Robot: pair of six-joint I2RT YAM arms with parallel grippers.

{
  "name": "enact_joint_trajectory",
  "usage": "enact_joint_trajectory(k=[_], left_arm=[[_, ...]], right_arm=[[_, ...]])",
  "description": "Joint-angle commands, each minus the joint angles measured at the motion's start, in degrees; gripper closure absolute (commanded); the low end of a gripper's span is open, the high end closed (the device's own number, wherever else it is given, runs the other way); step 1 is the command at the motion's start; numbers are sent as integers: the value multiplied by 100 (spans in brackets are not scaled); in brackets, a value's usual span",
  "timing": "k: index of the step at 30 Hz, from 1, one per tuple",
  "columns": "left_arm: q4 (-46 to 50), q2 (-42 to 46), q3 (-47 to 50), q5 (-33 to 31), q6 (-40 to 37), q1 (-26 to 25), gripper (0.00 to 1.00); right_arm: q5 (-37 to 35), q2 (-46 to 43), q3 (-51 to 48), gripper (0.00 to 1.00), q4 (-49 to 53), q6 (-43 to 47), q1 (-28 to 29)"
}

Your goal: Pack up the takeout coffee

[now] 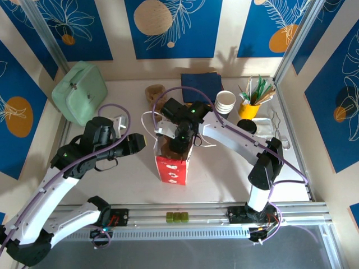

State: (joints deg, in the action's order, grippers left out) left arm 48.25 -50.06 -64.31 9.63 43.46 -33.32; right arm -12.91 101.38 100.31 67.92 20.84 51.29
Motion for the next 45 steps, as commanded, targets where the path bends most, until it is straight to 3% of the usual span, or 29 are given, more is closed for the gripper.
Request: enact_joint_trajectory(k=[1,5,11,21,32,45], left_arm=[[-519,-140,121,472,87,62,42],[-938,-462,120,906,83,32,44],[-1163,-745,172,1040,-4,-30,50],[-1249,-798,540,960,-117,-130,66],[-880,-594,449,220,28,-131,81],[-1361,-413,603,562,136,-122,89]], right_arm=[[303,-60,-122,54,-8,61,-18],[354,-117,-132,54,-31,17,-32],[385,-146,-183,54,-51,-31,-62],[473,-270,-268,54,-76,-54,-115],[447,-441,-498,54,-95,-68,-119],[561,-315,-627,54,-350,-56,-130]])
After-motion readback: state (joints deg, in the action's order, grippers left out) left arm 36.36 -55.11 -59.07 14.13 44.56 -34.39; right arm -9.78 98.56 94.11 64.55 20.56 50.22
